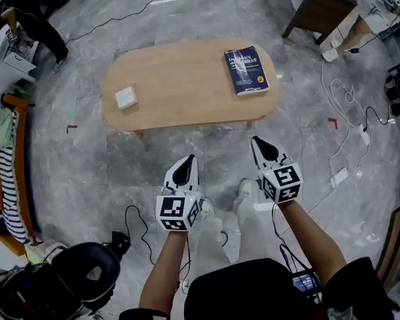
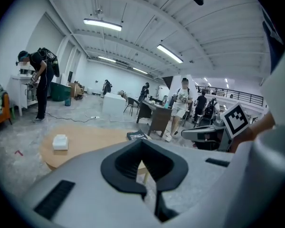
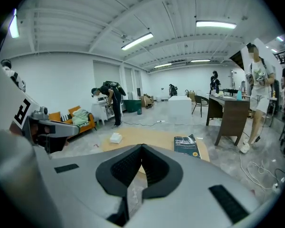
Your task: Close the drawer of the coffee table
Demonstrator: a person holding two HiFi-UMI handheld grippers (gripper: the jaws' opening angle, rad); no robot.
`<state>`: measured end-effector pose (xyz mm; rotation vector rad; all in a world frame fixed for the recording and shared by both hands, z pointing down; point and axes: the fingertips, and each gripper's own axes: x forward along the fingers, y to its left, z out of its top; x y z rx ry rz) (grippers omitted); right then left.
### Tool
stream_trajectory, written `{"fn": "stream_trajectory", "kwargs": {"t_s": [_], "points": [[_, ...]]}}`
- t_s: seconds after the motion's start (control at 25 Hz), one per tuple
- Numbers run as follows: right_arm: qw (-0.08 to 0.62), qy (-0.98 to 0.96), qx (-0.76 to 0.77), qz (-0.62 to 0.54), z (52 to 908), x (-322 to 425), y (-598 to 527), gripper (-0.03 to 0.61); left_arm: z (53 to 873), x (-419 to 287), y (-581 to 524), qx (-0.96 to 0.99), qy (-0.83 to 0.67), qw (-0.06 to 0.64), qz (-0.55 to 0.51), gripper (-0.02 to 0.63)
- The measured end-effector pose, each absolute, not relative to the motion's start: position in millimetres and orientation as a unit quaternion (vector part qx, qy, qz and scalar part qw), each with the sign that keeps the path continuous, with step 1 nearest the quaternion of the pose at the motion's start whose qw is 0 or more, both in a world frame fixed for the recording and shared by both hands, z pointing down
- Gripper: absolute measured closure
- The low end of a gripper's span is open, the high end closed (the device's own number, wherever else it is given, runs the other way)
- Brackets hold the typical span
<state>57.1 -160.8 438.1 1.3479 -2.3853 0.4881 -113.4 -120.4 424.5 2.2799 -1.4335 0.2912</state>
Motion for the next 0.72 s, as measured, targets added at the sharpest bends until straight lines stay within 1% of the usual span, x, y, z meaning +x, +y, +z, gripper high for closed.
{"fn": "stream_trajectory", "kwargs": {"t_s": [0.32, 0.72], "points": [[0.148, -0.848, 0.483, 0.159, 389.8, 40.9, -138.3, 0.568, 373.5, -131.2, -111.4, 0.831, -0.518, 0.183, 0.087, 0.615], [0.129, -0.863, 0.475, 0.109, 328.7, 11.7, -102.1, 0.568, 333.3, -148.8, -88.3, 0.847, -0.501, 0.169, 0.058, 0.615]]}}
